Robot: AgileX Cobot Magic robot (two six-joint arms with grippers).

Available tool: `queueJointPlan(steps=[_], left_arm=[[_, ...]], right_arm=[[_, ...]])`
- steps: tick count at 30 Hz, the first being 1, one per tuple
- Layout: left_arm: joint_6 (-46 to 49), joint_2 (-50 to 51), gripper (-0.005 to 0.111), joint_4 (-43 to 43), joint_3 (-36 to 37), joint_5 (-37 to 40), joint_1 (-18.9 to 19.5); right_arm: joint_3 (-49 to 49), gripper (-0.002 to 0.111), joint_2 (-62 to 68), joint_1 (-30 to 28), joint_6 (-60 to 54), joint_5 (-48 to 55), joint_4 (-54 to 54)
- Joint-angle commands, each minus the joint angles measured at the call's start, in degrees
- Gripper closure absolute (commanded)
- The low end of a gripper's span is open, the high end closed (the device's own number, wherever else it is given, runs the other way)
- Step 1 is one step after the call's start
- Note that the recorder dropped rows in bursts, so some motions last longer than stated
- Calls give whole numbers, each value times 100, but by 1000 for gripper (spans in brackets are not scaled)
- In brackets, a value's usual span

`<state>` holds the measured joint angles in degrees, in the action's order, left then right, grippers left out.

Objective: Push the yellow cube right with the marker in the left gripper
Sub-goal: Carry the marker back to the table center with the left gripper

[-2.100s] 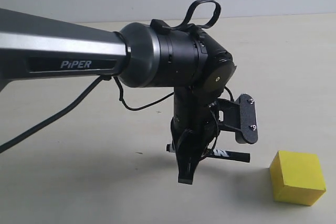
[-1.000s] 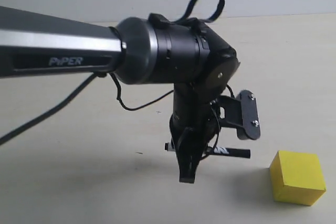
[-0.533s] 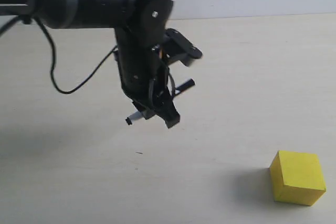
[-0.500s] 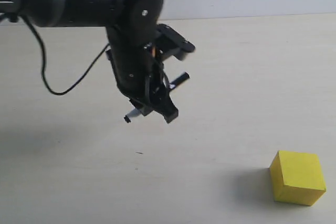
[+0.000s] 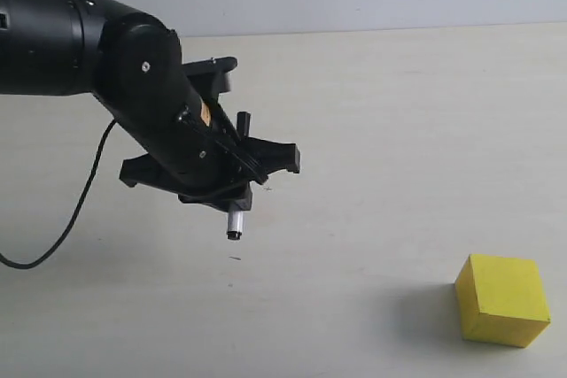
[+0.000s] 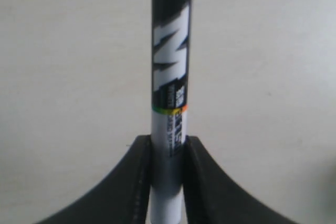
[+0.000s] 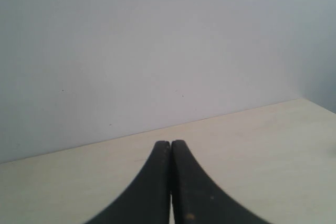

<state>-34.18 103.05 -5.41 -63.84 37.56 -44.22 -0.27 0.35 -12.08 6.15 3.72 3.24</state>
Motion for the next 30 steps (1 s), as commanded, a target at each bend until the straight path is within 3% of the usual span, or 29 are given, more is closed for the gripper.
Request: queueJointPlan(steps=[1, 3, 8, 11, 30], left_arm=[[-263, 493, 107, -121, -259, -66, 40], [-232, 802, 107, -152, -611, 32, 40], [-32, 1621, 107, -233, -1666, 1186, 89], [-32, 1859, 107, -247, -1936, 1284, 89], [-54, 2027, 107, -298, -2009, 1422, 92]], right_arm=[[27, 108, -35, 12, -27, -12, -40], [27, 108, -35, 12, -27, -12, -40], [27, 108, -35, 12, -27, -12, -40], [27, 108, -35, 12, -27, -12, -40], [27, 108, -35, 12, -27, -12, -40]])
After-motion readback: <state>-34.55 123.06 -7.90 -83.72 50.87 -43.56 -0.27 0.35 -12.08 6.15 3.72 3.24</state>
